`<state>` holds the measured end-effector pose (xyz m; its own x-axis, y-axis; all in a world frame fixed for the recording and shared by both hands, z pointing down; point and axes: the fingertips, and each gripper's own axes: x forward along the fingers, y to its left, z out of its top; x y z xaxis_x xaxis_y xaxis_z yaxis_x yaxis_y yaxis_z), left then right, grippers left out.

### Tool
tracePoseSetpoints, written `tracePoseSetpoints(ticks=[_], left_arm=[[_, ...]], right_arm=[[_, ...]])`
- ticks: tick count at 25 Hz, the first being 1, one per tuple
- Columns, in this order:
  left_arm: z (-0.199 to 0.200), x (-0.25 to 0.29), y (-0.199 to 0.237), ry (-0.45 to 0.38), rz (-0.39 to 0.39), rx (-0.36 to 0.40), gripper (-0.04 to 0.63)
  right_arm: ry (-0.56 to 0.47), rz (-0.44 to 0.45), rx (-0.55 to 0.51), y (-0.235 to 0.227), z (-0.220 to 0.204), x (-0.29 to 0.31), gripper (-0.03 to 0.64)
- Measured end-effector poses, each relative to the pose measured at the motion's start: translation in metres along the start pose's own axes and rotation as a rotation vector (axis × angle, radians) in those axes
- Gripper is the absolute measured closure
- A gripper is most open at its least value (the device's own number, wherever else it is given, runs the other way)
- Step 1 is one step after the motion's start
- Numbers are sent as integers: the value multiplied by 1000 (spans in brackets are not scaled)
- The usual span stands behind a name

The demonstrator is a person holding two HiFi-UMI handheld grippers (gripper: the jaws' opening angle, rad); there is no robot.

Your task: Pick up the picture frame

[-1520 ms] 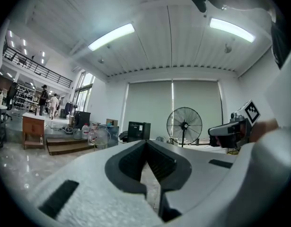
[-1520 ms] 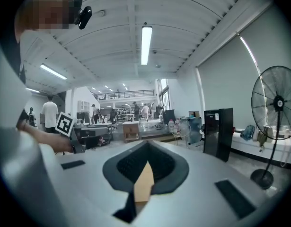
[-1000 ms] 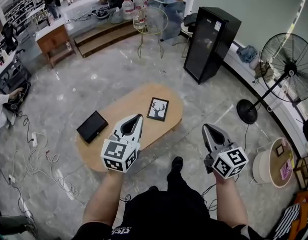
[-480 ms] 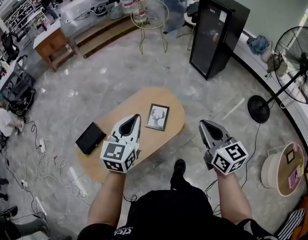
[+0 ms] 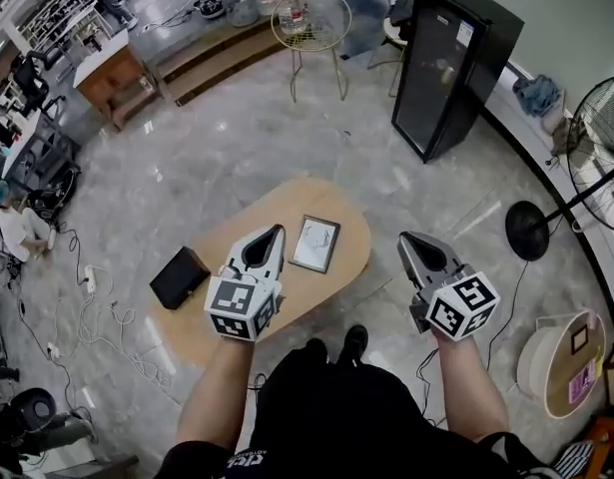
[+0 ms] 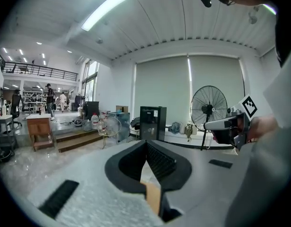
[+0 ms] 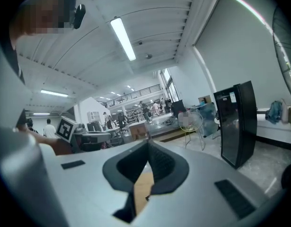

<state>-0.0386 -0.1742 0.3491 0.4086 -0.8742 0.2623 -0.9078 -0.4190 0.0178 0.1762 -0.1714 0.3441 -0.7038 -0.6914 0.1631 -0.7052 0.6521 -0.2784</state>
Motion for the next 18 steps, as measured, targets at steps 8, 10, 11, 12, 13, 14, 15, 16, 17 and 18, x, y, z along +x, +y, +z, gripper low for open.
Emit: tracePoseSetpoints(ticks=[8, 10, 11, 12, 13, 14, 15, 16, 17, 18], left_arm=[[-21, 25, 50, 16, -2, -54, 588], [-27, 28, 68, 16, -1, -75, 588], [-30, 30, 77, 17, -2, -82, 588], [-34, 31, 85, 20, -2, -86, 588], [-40, 33, 94, 24, -2, -88, 588], [-47, 35, 103, 31, -1, -91, 588], [-55, 37, 111, 41, 1, -97, 588], [-63, 39, 119, 54, 5, -106, 588], [-72, 41, 125, 69, 8, -116, 588], [-80, 44, 129, 84, 10, -126, 588]], right_arm=[[53, 3, 9, 0, -1, 61, 611], [75, -4, 7, 3, -1, 78, 611], [86, -8, 5, 4, -1, 86, 611], [96, -9, 3, 5, -2, 95, 611], [105, -10, 3, 7, -5, 103, 611], [115, -9, 3, 9, -9, 110, 611], [128, -7, 5, 11, -16, 118, 611], [145, -4, 8, 13, -23, 125, 611], [165, 0, 13, 15, -32, 131, 611], [184, 4, 21, 16, -40, 136, 611]])
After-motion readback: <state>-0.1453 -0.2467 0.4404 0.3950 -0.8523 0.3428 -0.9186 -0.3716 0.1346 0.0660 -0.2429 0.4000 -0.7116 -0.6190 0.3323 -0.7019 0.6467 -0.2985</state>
